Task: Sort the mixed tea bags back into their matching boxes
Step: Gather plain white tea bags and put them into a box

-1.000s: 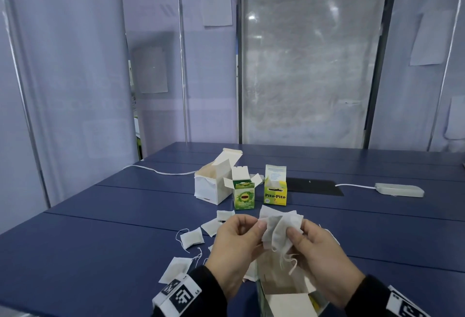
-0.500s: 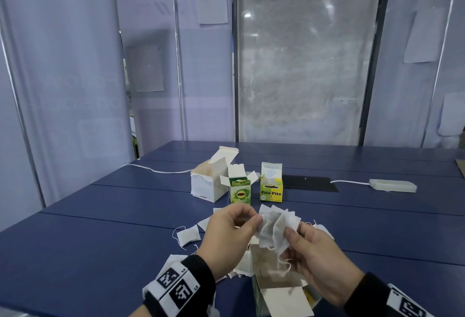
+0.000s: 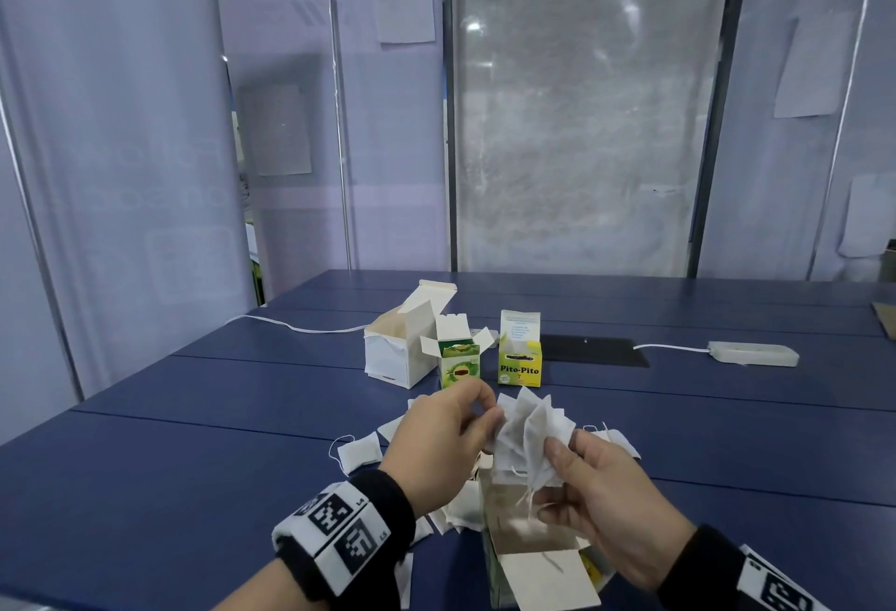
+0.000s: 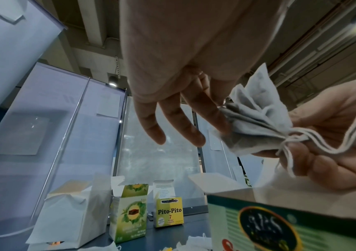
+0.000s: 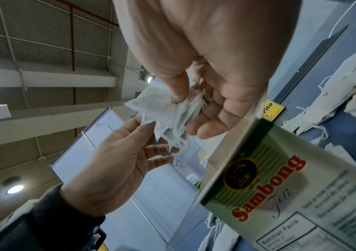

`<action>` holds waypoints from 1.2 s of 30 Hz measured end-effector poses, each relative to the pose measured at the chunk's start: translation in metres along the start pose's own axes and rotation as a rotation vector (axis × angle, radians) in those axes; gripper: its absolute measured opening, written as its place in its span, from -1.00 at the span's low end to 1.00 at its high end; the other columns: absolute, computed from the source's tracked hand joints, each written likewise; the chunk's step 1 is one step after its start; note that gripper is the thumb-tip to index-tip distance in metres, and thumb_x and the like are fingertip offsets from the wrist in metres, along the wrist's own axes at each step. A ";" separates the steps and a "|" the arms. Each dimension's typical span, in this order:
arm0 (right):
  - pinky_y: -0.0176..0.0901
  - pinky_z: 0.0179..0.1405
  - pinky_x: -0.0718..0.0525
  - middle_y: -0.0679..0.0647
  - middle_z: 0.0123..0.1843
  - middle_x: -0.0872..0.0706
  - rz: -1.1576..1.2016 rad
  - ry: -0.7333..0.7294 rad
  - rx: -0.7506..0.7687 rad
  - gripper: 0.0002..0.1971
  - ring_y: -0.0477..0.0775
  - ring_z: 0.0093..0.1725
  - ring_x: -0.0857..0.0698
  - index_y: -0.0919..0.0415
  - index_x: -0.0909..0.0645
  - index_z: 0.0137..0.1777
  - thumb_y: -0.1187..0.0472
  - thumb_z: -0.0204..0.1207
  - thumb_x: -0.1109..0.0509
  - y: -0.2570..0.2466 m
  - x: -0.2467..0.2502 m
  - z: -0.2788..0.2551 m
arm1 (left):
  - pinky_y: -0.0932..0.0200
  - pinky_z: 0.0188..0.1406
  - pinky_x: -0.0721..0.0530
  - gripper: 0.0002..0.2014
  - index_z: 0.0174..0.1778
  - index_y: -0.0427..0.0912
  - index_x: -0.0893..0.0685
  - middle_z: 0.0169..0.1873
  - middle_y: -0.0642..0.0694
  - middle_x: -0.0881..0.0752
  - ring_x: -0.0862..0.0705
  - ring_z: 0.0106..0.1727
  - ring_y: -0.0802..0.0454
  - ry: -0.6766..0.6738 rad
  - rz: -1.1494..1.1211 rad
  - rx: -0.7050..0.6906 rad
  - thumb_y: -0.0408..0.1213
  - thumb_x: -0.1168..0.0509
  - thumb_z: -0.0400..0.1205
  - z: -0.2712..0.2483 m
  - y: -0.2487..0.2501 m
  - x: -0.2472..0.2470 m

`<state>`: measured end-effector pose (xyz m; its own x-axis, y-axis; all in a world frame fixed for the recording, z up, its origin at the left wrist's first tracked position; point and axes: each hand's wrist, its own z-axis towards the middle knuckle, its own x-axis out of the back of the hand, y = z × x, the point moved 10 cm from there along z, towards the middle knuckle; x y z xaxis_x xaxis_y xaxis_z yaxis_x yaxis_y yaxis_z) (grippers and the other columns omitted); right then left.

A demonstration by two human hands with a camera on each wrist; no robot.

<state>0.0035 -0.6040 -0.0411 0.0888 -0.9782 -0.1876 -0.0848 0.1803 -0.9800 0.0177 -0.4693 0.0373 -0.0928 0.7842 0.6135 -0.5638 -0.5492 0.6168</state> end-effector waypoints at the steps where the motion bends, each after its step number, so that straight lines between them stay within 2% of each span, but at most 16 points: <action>1: -0.05 -0.37 -0.67 0.21 -0.27 -0.71 0.002 -0.001 -0.004 -0.83 0.11 -0.41 -0.64 0.34 -0.59 0.03 0.28 0.69 -0.19 0.000 0.000 0.000 | 0.50 -0.42 -0.40 -0.76 -0.32 0.13 -0.48 -0.52 0.26 -0.65 -0.53 -0.48 0.28 0.001 -0.003 -0.004 -0.19 -0.30 0.65 0.001 0.000 0.002; 5: 0.03 -0.26 -0.68 0.27 -0.21 -0.73 0.006 -0.028 -0.025 -0.79 0.12 -0.39 -0.66 0.33 -0.61 0.14 0.26 0.69 -0.20 0.000 -0.003 0.001 | 0.44 0.00 -0.56 -0.80 -0.31 -0.03 -0.58 0.17 0.23 -0.68 -0.66 0.07 0.42 -0.060 -0.204 0.014 -0.34 -0.33 0.62 0.009 0.001 0.001; 7: 0.03 -0.26 -0.70 0.27 -0.21 -0.75 0.017 -0.046 -0.041 -0.78 0.15 -0.35 -0.69 0.31 -0.63 0.16 0.23 0.69 -0.20 -0.001 -0.005 0.000 | 0.25 0.07 -0.67 -0.82 -0.28 -0.20 -0.57 0.10 -0.03 -0.76 -0.67 0.21 0.30 -0.112 -0.388 0.031 -0.48 -0.30 0.62 0.012 0.001 -0.002; 8: 0.01 -0.27 -0.71 0.28 -0.20 -0.76 0.027 -0.056 -0.050 -0.77 0.17 -0.32 -0.70 0.30 -0.63 0.17 0.22 0.68 -0.21 -0.002 -0.006 0.000 | 0.21 0.02 -0.69 -0.84 -0.26 -0.25 -0.56 -0.04 -0.10 -0.80 -0.71 0.13 0.25 -0.118 -0.446 0.044 -0.52 -0.29 0.62 0.012 0.001 -0.002; 10: -0.04 -0.32 -0.72 0.30 -0.17 -0.76 0.055 -0.079 -0.060 -0.76 0.19 -0.30 -0.70 0.32 -0.62 0.18 0.21 0.67 -0.21 -0.003 -0.007 -0.001 | 0.27 -0.18 -0.64 -0.85 -0.24 -0.27 -0.56 -0.32 0.00 -0.76 -0.71 -0.20 0.24 -0.104 -0.449 0.055 -0.52 -0.29 0.63 0.012 0.001 0.000; 11: -0.05 -0.34 -0.71 0.31 -0.16 -0.76 0.068 -0.087 -0.063 -0.75 0.18 -0.30 -0.71 0.34 -0.61 0.19 0.20 0.66 -0.22 -0.003 -0.008 -0.001 | 0.26 -0.23 -0.61 -0.87 -0.23 -0.26 -0.57 -0.38 0.03 -0.73 -0.66 -0.31 0.19 -0.093 -0.437 0.052 -0.50 -0.30 0.63 0.011 0.001 0.000; 13: -0.06 -0.34 -0.71 0.31 -0.15 -0.75 0.085 -0.101 -0.066 -0.72 0.18 -0.31 -0.73 0.36 -0.60 0.20 0.19 0.64 -0.24 -0.004 -0.008 -0.002 | 0.15 -0.15 -0.66 -0.92 -0.11 -0.23 -0.61 -0.23 -0.05 -0.76 -0.67 -0.24 0.06 -0.086 -0.452 0.056 -0.47 -0.27 0.65 0.011 0.003 0.000; 15: -0.05 -0.31 -0.72 0.27 -0.17 -0.76 0.100 -0.119 -0.060 -0.67 0.17 -0.32 -0.73 0.36 -0.61 0.20 0.14 0.57 -0.29 -0.006 -0.009 -0.003 | 0.05 0.11 -0.66 -0.83 0.15 -0.18 -0.63 0.10 -0.14 -0.74 -0.69 0.03 -0.01 -0.120 -0.480 0.062 -0.41 -0.19 0.71 0.011 0.008 -0.003; 16: -0.05 -0.30 -0.72 0.26 -0.17 -0.77 0.107 -0.129 -0.058 -0.64 0.17 -0.32 -0.74 0.35 -0.62 0.19 0.11 0.52 -0.31 -0.007 -0.010 -0.004 | 0.04 0.19 -0.63 -0.78 0.24 -0.16 -0.61 0.18 -0.13 -0.70 -0.66 0.10 0.01 -0.156 -0.473 0.055 -0.36 -0.15 0.74 0.010 0.012 -0.006; 20: -0.03 -0.33 -0.74 0.31 -0.14 -0.77 0.173 -0.157 -0.076 -0.62 0.20 -0.32 -0.77 0.38 -0.59 0.20 0.14 0.49 -0.32 -0.009 -0.015 -0.004 | 0.01 0.41 -0.53 -0.66 0.42 -0.05 -0.49 0.26 0.01 -0.61 -0.57 0.32 0.03 -0.271 -0.440 0.029 -0.09 -0.07 0.75 0.006 0.026 -0.020; 22: -0.03 -0.34 -0.76 0.32 -0.14 -0.78 0.200 -0.167 -0.082 -0.66 0.20 -0.33 -0.77 0.38 -0.59 0.19 0.16 0.52 -0.31 -0.010 -0.017 -0.004 | 0.03 0.45 -0.48 -0.56 0.47 0.03 -0.42 0.33 0.05 -0.54 -0.51 0.37 0.07 -0.284 -0.411 0.019 0.04 -0.08 0.68 0.004 0.027 -0.021; 26: -0.02 -0.29 -0.73 0.26 -0.16 -0.79 0.198 -0.172 -0.062 -0.63 0.15 -0.36 -0.74 0.34 -0.64 0.12 0.10 0.40 -0.36 -0.014 -0.015 -0.006 | 0.07 0.39 -0.52 -0.24 0.54 0.22 -0.23 0.38 0.19 -0.42 -0.46 0.36 0.10 -0.314 -0.417 0.005 0.24 -0.30 0.41 0.000 0.022 -0.015; 29: -0.03 -0.34 -0.74 0.31 -0.12 -0.77 0.234 -0.184 -0.059 -0.61 0.17 -0.37 -0.70 0.39 -0.65 0.16 0.11 0.45 -0.34 -0.018 -0.018 -0.007 | 0.23 0.31 -0.57 -0.02 0.55 0.26 -0.17 0.37 0.12 -0.45 -0.53 0.34 0.19 -0.342 -0.389 -0.016 0.17 -0.53 0.24 -0.002 0.019 -0.013; 31: -0.06 -0.40 -0.73 0.37 -0.03 -0.75 0.252 -0.207 -0.065 -0.63 0.17 -0.35 -0.68 0.39 -0.65 0.21 0.14 0.54 -0.32 -0.020 -0.024 -0.008 | 0.30 0.27 -0.57 -0.02 0.54 0.22 -0.19 0.39 0.11 -0.50 -0.56 0.35 0.22 -0.332 -0.446 -0.021 -0.05 -0.60 0.26 -0.003 0.020 -0.014; 33: -0.08 -0.47 -0.69 0.32 -0.10 -0.73 0.264 -0.228 -0.071 -0.65 0.13 -0.39 -0.65 0.40 -0.63 0.23 0.15 0.58 -0.30 -0.020 -0.029 -0.008 | 0.26 0.25 -0.59 -0.07 0.52 0.16 -0.26 0.35 0.14 -0.57 -0.60 0.34 0.16 -0.276 -0.505 -0.015 -0.16 -0.61 0.27 -0.001 0.020 -0.010; 36: -0.10 -0.49 -0.65 0.21 -0.26 -0.68 0.253 -0.231 -0.082 -0.67 0.09 -0.44 -0.63 0.35 -0.65 0.14 0.12 0.50 -0.34 -0.016 -0.032 -0.009 | 0.12 0.28 -0.62 -0.14 0.46 0.12 -0.36 0.29 0.08 -0.63 -0.64 0.31 0.06 -0.193 -0.579 -0.004 -0.16 -0.60 0.26 0.001 0.019 -0.006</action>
<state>-0.0070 -0.5766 -0.0188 0.2766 -0.8527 -0.4433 -0.2113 0.3960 -0.8936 0.0086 -0.4847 0.0454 0.3799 0.8884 0.2577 -0.4814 -0.0479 0.8752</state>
